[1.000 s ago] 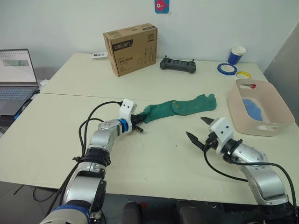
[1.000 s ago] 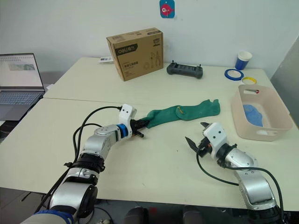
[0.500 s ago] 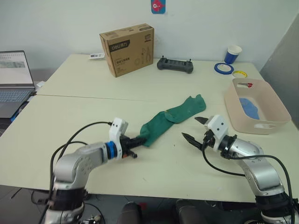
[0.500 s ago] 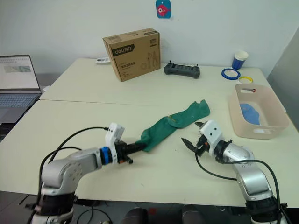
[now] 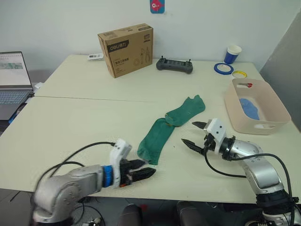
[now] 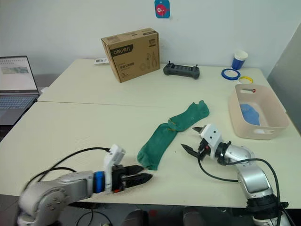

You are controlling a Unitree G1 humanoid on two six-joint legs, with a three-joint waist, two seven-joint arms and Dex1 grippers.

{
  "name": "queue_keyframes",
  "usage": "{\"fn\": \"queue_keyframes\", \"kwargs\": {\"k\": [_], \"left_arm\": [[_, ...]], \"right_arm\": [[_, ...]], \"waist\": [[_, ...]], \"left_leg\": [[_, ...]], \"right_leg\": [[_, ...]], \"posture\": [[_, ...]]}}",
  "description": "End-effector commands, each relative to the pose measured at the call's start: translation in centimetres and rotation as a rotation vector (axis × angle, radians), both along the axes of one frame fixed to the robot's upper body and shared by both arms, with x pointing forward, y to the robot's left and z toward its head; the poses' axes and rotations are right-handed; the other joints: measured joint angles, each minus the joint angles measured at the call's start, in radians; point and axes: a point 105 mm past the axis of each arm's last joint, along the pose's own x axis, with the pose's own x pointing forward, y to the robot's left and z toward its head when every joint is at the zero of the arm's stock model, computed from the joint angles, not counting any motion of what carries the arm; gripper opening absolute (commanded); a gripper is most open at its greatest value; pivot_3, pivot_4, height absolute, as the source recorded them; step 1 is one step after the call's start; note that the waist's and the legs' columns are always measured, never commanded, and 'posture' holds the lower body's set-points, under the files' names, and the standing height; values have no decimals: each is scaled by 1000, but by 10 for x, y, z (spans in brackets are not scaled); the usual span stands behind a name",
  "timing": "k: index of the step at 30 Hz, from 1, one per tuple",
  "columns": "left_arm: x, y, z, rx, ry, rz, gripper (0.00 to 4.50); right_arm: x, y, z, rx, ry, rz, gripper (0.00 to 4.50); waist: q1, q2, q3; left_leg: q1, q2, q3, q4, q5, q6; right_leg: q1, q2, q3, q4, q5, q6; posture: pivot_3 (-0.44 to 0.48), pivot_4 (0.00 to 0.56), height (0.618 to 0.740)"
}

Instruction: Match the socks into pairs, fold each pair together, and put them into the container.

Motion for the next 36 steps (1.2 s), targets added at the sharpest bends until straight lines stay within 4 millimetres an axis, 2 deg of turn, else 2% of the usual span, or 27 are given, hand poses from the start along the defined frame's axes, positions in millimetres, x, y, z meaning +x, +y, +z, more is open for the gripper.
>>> {"fn": "queue_keyframes", "kwargs": {"k": [1,3,4,5,7,10,11,14,18,21,28,32,36], "left_arm": [[7,20,20,15,-71,-55,4464],[24,38,26,55,-148,-36,4464],[29,40,31,67,-211,-56,4464],[33,37,36,73,-296,-96,4464],[38,29,41,49,-349,-118,4464],[30,11,45,69,-424,-250,4464],[26,8,45,80,-438,-291,4464],[21,6,42,102,-448,-326,4464],[15,3,41,89,-446,-323,4500],[12,2,41,84,-442,-321,4500],[8,2,40,97,-430,-292,4500],[0,2,39,102,-413,-283,4500],[-6,1,38,115,-401,-292,4500]], "right_arm": [[-19,20,6,-31,-39,185,4500],[-24,33,1,-80,-54,269,4500],[-24,39,-1,-92,-64,302,4500],[-25,46,-1,-96,-71,333,4500],[-29,58,-3,-91,-68,391,4500],[-36,75,-18,-141,-40,499,4500],[-36,78,-22,-159,-38,525,4500],[-30,85,-26,-183,-48,560,4500],[-27,92,-35,-221,-50,615,3630],[-26,98,-38,-237,-70,645,2673],[-20,105,-44,-239,-77,687,111],[-23,98,-39,-234,-80,743,44],[-32,80,-37,-271,-80,833,44]], "waist": [[0,0,0],[0,0,0],[0,0,0],[0,0,0],[1,0,0],[2,-1,0],[2,-1,0],[2,-1,0],[1,-1,0],[1,-1,0],[1,-1,0],[1,-1,0],[8,-1,0]], "left_leg": [[0,0,1,0,0,0],[0,-1,2,0,0,0],[0,-1,3,0,0,0],[0,-1,3,0,0,0],[-2,-1,5,0,0,0],[-6,-1,6,-1,0,0],[-7,0,5,-1,0,0],[-9,0,5,-4,0,0],[-10,1,5,-5,0,0],[-10,1,5,-5,0,0],[-9,1,4,-4,0,0],[-8,1,5,-4,0,0],[-9,1,5,-4,0,0]], "right_leg": [[0,-1,1,0,0,0],[0,-2,1,-2,0,0],[-3,-2,2,-2,0,0],[-6,-2,2,-2,0,0],[-8,-3,3,-2,0,0],[-8,-3,3,-2,0,1],[-9,-2,2,-2,3,5],[-12,-1,2,-1,3,5],[-14,0,1,0,3,5],[-14,0,1,0,3,5],[-13,0,1,1,3,5],[-12,0,2,1,3,5],[-12,0,2,1,3,5]], "posture": [[0,150,740],[0,150,740],[0,150,740],[0,150,740],[0,150,740],[0,150,740],[0,150,740],[0,150,740],[0,150,740],[0,150,740],[0,150,740],[0,150,740],[0,150,740]]}}
